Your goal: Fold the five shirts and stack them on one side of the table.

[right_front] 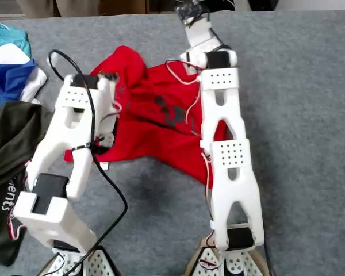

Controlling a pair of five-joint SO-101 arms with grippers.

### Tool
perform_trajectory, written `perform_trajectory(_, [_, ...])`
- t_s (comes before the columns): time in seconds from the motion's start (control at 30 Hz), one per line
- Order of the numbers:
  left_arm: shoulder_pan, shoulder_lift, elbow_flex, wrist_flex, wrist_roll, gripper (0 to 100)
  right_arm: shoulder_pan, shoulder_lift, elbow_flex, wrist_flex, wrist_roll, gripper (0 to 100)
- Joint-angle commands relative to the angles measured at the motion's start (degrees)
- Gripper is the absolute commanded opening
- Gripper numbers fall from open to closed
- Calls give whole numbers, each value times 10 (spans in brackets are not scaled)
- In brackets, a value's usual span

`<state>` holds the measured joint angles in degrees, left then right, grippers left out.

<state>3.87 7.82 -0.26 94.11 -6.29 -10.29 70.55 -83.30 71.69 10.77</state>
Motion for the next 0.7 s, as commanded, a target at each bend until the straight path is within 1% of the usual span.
perform_trajectory(0.0, [5, -29, -67, 5, 31, 21, -15, -5, 7, -14, -14, 210])
perform_trajectory(0.17, [5, -29, -97, 4, 44, 21, -10, -5, 10, -11, -65, 210])
perform_trajectory(0.3, [5, -29, -98, 4, 44, 21, 4, -7, 7, 14, -127, 210])
perform_trajectory(0.4, [5, -29, -96, 4, 46, 21, 15, -7, 7, 11, -150, 210])
perform_trajectory(0.67, [5, -29, -91, -11, 55, 21, 15, 0, 15, 12, -222, 210])
